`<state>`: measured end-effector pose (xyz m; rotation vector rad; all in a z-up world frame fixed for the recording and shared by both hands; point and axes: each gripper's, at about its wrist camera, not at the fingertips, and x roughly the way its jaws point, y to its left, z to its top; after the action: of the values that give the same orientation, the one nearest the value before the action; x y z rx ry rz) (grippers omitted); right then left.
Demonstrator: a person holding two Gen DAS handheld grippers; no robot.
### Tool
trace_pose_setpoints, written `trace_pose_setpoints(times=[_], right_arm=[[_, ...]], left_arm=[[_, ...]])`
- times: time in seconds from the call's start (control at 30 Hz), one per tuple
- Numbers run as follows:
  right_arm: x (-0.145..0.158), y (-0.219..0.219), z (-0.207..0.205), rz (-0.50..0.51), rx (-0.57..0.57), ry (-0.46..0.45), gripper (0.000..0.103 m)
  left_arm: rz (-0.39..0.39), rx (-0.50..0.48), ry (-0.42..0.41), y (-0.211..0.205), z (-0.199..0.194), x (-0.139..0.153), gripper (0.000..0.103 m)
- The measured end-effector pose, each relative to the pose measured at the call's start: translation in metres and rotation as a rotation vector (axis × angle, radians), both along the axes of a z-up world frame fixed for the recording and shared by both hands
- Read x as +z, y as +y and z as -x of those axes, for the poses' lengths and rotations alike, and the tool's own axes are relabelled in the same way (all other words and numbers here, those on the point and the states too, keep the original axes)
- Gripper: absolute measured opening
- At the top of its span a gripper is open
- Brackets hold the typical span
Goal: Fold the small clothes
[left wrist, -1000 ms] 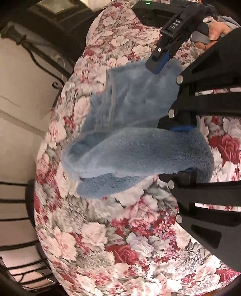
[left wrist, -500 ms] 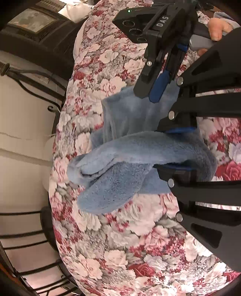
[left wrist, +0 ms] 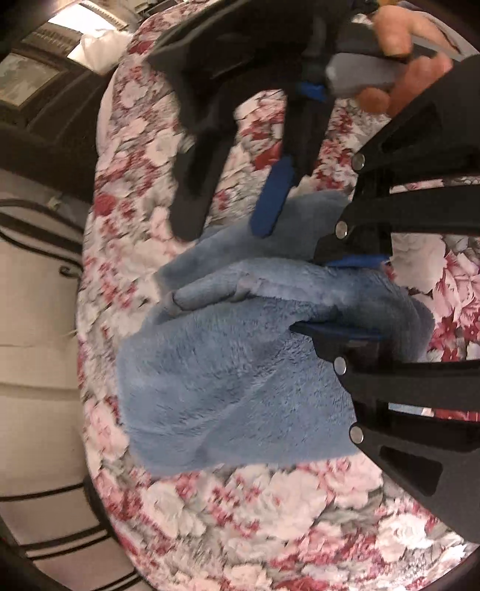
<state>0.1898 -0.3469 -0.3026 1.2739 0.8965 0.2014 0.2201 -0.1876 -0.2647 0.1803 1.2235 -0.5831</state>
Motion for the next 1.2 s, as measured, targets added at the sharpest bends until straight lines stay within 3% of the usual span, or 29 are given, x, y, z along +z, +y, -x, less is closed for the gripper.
trace_pose_setpoints(times=[0.13,0.2,0.33,0.6,0.73,0.77,0.83,0.87,0.9,0.93,1.03,1.2], right_arm=[[-0.008,0.01,-0.013,0.05,0.051,0.026,0.075],[-0.007,0.015,-0.019,0.069,0.07,0.018,0.08],[-0.002,0.025,-0.029,0.088,0.107,0.0,0.084],[0.017,0.05,-0.046,0.248,0.265,-0.059,0.084],[0.016,0.065,-0.054,0.267,0.331,-0.077,0.084],[0.016,0.067,-0.054,0.296,0.34,-0.072,0.082],[0.013,0.072,-0.056,0.377,0.359,-0.06,0.054],[0.011,0.072,-0.056,0.382,0.351,-0.048,0.034],[0.008,0.067,-0.056,0.372,0.329,-0.032,0.027],[0.006,0.063,-0.055,0.363,0.303,-0.02,0.026],[0.005,0.046,-0.051,0.339,0.226,-0.003,0.024],[0.007,0.048,-0.051,0.313,0.231,-0.014,0.024]], left_arm=[[0.064,0.0,0.036,0.003,0.005,-0.006,0.043],[0.085,-0.008,0.039,0.003,0.006,-0.004,0.05],[0.141,-0.01,0.054,0.009,0.005,0.0,0.059],[0.181,-0.05,0.062,0.023,0.004,0.008,0.063],[0.177,-0.065,0.062,0.034,0.004,0.012,0.063],[0.178,-0.07,0.073,0.038,0.004,0.012,0.063],[0.172,-0.082,0.072,0.043,0.005,0.016,0.063],[0.157,-0.097,0.06,0.048,0.006,0.022,0.063],[0.152,-0.107,0.054,0.052,0.009,0.026,0.063],[0.145,-0.121,0.042,0.059,0.011,0.033,0.064],[0.062,-0.097,-0.06,0.074,0.018,0.044,0.085],[-0.131,-0.125,-0.253,0.059,0.037,0.034,0.086]])
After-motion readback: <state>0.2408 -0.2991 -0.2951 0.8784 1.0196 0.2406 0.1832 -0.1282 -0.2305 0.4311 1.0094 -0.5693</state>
